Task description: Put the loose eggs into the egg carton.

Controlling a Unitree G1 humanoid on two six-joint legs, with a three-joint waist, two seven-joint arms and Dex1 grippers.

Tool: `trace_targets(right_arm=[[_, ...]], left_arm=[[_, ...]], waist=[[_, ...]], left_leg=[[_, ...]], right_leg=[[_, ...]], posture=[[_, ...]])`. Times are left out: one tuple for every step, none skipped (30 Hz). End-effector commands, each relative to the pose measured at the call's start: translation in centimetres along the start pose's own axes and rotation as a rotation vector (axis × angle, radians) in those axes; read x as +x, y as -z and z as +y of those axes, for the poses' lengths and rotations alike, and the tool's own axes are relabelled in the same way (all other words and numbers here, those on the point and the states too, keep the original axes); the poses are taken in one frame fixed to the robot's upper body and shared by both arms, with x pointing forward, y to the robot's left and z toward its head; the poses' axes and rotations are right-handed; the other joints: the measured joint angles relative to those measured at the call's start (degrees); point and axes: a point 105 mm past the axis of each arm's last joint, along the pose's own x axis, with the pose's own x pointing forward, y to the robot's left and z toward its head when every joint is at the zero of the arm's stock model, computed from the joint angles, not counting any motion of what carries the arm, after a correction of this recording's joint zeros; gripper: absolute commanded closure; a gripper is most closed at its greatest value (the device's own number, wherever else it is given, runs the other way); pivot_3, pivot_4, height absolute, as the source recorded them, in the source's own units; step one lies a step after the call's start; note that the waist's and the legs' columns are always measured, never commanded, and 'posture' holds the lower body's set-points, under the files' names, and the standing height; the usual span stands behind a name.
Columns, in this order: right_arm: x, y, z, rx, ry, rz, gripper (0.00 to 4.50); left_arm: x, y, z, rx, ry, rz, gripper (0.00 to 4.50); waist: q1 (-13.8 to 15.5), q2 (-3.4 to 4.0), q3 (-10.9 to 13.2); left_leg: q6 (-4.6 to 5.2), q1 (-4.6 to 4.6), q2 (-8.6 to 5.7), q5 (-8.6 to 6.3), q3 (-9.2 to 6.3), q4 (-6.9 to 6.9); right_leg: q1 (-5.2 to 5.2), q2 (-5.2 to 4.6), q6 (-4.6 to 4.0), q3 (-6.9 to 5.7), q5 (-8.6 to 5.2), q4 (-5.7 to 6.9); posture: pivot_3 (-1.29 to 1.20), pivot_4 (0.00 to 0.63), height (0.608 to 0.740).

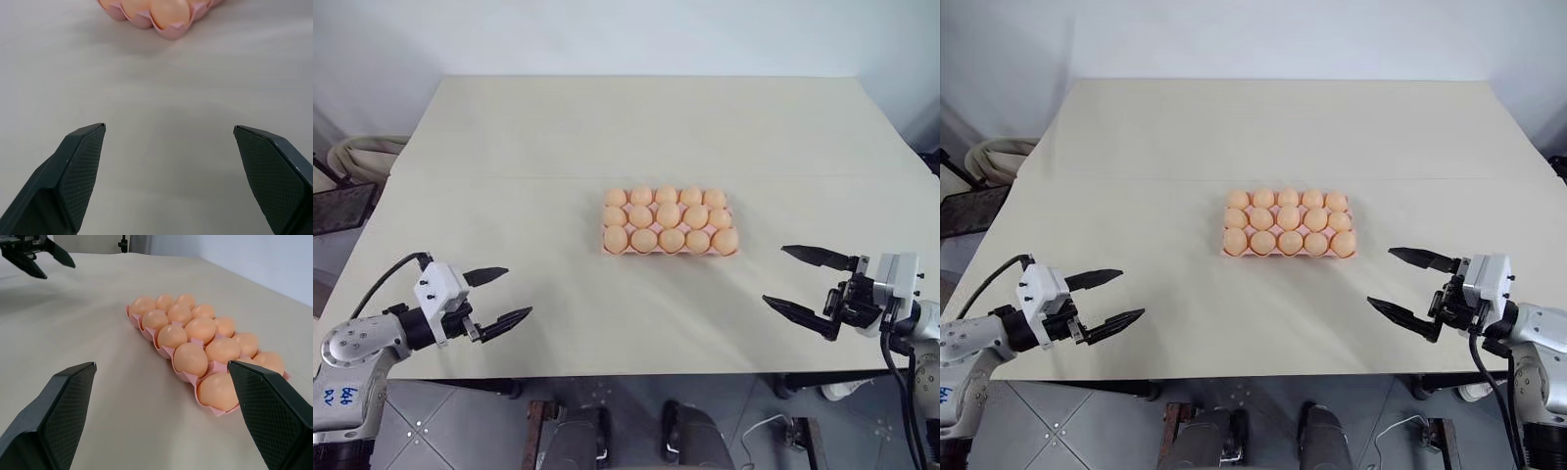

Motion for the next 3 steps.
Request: trace_targets(right_arm=[[-0.07, -0.62, -0.24, -0.034, -0.003, -0.015, 0.00], [-0.10, -0.61, -0.29, -0.035, -0.002, -0.014, 0.00], [-0.17, -0.61, -0.39, -0.035, 0.003, -0.013, 0.00]], left_arm=[[-0.04, -1.58, 0.14, 0.056, -0.033, -0.046, 0.02], [0.03, -1.58, 0.11, 0.059, -0.034, -0.044, 0.02], [0.11, -1.55, 0.03, 0.058, -0.031, -0.040, 0.02]], waist=[[-0.01, 0.00, 0.00], [-0.01, 0.01, 0.00], [-0.01, 0.01, 0.00]], left_leg=[[0.00, 0.00, 0.00, 0.00, 0.02, 0.00], [0.00, 0.00, 0.00, 0.00, 0.04, 0.00], [0.00, 0.00, 0.00, 0.00, 0.05, 0.00]], right_leg=[[-0.01, 0.01, 0.00, 0.01, 0.00, 0.00], [-0.01, 0.01, 0.00, 0.01, 0.00, 0.00], [-0.01, 0.02, 0.00, 0.01, 0.00, 0.00]], posture=[[0.00, 0.150, 0.740], [0.00, 0.150, 0.740], [0.00, 0.150, 0.740]])
